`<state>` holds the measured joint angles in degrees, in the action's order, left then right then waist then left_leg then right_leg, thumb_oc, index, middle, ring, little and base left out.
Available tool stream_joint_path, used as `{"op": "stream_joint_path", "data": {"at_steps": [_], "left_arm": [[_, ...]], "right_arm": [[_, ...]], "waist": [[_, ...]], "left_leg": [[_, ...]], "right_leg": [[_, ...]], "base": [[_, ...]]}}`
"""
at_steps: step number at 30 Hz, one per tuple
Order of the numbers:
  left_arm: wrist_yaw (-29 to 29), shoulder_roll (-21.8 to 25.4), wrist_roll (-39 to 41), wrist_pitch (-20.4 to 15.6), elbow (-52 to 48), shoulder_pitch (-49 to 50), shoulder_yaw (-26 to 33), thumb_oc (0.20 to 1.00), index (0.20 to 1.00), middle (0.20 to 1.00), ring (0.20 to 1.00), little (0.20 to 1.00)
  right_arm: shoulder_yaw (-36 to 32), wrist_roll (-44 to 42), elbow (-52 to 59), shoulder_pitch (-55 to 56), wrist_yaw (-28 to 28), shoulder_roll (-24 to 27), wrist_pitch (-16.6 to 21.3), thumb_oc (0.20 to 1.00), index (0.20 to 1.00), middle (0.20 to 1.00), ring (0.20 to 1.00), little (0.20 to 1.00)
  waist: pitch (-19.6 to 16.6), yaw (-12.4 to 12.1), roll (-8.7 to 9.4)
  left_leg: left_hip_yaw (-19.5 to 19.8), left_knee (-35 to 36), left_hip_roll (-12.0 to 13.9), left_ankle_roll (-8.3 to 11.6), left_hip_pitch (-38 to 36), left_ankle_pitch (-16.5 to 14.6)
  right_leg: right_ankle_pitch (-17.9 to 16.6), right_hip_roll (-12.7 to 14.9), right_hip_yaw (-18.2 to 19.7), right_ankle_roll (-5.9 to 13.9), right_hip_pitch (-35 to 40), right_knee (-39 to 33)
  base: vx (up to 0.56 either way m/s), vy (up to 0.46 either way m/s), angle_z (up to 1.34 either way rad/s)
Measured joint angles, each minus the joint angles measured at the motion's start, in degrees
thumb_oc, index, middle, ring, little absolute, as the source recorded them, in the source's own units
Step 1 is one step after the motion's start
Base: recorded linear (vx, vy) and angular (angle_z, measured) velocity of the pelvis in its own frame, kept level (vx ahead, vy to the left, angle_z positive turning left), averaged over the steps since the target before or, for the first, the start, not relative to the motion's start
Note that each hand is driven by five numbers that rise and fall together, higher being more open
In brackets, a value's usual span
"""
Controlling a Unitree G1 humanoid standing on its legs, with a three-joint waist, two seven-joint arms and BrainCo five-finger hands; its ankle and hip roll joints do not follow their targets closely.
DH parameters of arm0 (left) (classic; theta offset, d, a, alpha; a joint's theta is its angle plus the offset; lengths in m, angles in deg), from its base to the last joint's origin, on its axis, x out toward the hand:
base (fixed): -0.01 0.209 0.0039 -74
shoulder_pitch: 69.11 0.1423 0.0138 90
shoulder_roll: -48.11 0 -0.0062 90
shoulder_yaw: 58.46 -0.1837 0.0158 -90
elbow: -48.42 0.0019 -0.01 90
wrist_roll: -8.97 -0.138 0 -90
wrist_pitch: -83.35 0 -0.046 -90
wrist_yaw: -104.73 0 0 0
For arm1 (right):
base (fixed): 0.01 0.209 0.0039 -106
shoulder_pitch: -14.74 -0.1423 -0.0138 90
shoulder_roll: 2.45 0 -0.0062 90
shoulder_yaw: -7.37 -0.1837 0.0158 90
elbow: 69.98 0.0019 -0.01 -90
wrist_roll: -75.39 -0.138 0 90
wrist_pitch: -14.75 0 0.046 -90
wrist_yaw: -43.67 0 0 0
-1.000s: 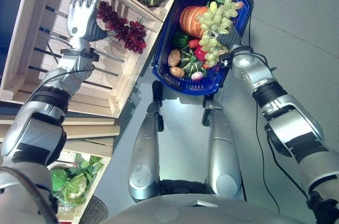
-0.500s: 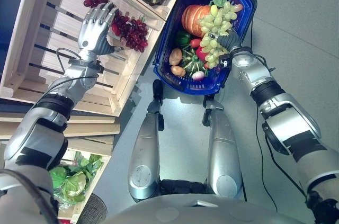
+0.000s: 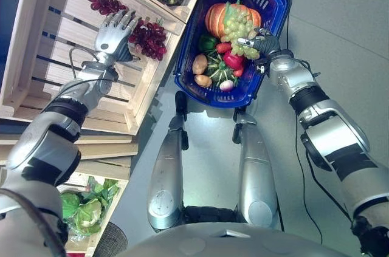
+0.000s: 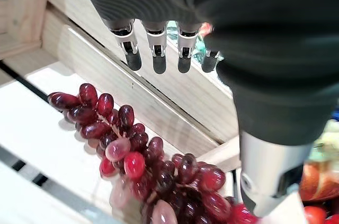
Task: Pick up fruits and vegetables into the basket
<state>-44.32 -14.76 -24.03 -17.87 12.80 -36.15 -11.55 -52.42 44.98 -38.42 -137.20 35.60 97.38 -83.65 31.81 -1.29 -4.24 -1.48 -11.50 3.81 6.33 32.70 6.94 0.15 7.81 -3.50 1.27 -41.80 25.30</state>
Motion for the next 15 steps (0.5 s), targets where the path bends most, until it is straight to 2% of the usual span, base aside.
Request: {"op": "stream_joint_path", "data": {"at_steps": [4, 10, 15], "left_arm": [[-1.6, -0.2, 0.0, 2.0, 1.3, -2.4, -1.5, 1.000, 1.000, 1.000, 1.000, 1.000], [-2.4, -0.9, 0.0, 2.8, 3.1, -3.6, -2.2, 1.000, 1.000, 1.000, 1.000, 1.000], [-4.1, -1.0, 0.0, 4.9, 3.2, -3.7, -2.2, 1.000, 1.000, 1.000, 1.000, 1.000]], "right_arm": [[0.6, 0.0, -1.7, -0.1, 0.9, 0.0, -0.3, 1.000, 1.000, 1.000, 1.000, 1.000], [1.2, 0.1, -1.9, -0.1, 1.2, -0.1, -0.3, 1.000, 1.000, 1.000, 1.000, 1.000], [1.4, -0.2, 4.1, 0.7, 0.8, 1.2, 0.0, 1.000, 1.000, 1.000, 1.000, 1.000]], "waist": [[0.0, 0.3, -0.06], [0.0, 0.8, -0.07], [-0.1, 1.8, -0.17]], "left_leg": [[-0.3, 0.0, 0.0, 0.01, 0.1, 0.0], [-0.7, 0.0, 0.0, 0.01, 0.1, 0.0], [-1.0, 0.0, 0.1, 0.11, 2.1, 0.1]], "right_leg": [[0.0, -0.1, 0.4, -0.02, -0.5, 0.5], [0.0, -0.1, 0.9, 0.00, -0.9, 0.6], [0.1, -0.4, 1.2, 0.21, -3.1, 0.7]], "base": [[-0.01, 0.008, -0.02], [-0.01, 0.012, -0.02], [-0.01, -0.001, -0.02]]}}
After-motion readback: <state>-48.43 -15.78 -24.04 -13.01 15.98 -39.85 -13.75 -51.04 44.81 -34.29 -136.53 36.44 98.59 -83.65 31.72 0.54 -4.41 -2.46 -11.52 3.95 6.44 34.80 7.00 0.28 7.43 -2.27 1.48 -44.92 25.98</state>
